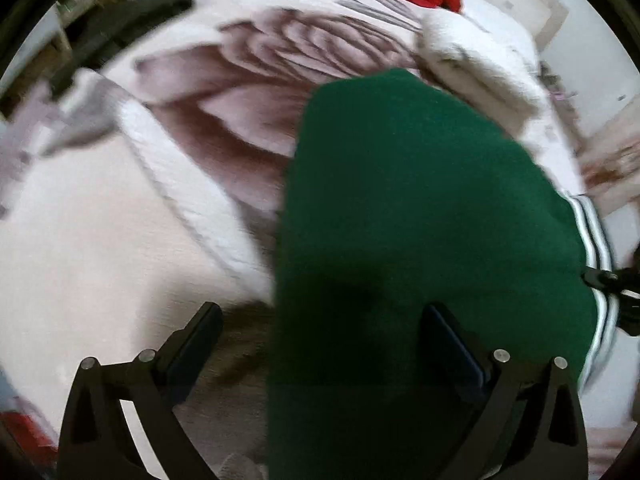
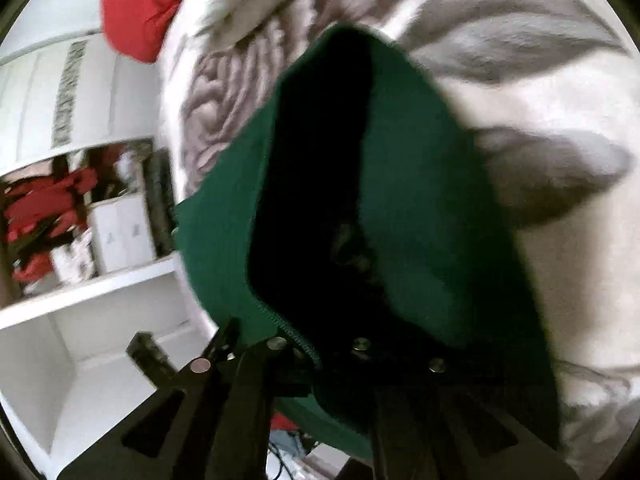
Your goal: Fold large clothes
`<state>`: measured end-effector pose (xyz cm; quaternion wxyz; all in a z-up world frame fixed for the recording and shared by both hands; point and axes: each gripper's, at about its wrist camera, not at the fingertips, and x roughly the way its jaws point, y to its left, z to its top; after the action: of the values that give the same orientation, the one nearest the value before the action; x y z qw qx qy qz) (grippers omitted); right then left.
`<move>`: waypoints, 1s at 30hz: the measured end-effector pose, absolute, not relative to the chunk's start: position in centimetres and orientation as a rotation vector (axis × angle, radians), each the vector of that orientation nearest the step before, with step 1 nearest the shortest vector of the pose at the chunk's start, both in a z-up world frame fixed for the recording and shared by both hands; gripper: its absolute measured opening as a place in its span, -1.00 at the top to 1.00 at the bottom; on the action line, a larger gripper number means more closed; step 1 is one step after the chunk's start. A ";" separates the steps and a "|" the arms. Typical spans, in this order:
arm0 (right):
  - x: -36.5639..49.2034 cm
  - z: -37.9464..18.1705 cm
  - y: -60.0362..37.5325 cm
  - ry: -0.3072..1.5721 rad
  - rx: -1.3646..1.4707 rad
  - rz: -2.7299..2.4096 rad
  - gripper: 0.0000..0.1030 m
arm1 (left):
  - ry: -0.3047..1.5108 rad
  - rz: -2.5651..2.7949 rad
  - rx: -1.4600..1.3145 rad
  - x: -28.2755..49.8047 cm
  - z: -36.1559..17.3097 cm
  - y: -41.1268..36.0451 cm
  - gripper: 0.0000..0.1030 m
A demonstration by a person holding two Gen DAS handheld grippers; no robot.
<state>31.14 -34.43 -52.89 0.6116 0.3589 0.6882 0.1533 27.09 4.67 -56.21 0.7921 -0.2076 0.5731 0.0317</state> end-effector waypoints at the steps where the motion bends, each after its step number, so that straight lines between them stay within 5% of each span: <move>1: 31.1 -52.2 -34.8 1.557 0.835 0.320 0.96 | 1.239 0.046 -0.469 27.2 -56.0 4.6 -1.00; 9: 32.2 -54.9 -38.5 1.648 0.673 0.172 0.87 | 1.306 0.076 -0.426 27.4 -55.5 3.1 -1.00; 12: 32.1 -52.2 -40.3 1.631 0.747 0.241 0.42 | 1.280 0.140 -0.427 25.6 -54.1 4.1 -1.00; 13: 31.9 -50.9 -40.9 1.605 0.763 0.261 0.01 | 1.268 0.177 -0.429 24.5 -53.6 4.7 -1.00; 14: 31.0 -50.1 -40.6 1.581 0.767 0.275 -0.16 | 1.263 0.211 -0.428 23.7 -53.4 5.1 -1.00; 17: 28.5 -48.8 -41.4 1.593 0.758 0.284 -0.27 | 1.273 0.327 -0.416 20.9 -53.8 6.6 -1.00; 21: 25.5 -52.1 -38.7 1.682 0.742 0.317 -0.26 | 1.325 0.442 -0.348 18.2 -57.8 7.5 -1.00; 22: 24.6 -53.1 -38.8 1.692 0.729 0.304 0.10 | 1.339 0.448 -0.336 17.8 -59.1 7.5 -1.00; 23: 23.7 -53.7 -39.0 1.687 0.743 0.278 0.74 | 1.338 0.436 -0.358 17.1 -59.9 7.9 -1.00; 24: 23.4 -54.5 -38.7 1.683 0.780 0.279 0.85 | 1.328 0.422 -0.407 16.6 -61.1 8.4 -1.00; 30: 21.8 -50.0 -40.2 1.575 0.735 0.084 0.95 | 1.264 0.380 -0.500 16.6 -62.4 10.1 -1.00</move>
<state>21.79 -40.22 -49.97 0.6449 0.3229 0.6918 0.0369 16.58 10.14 -62.40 0.7611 -0.2297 0.5810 0.1747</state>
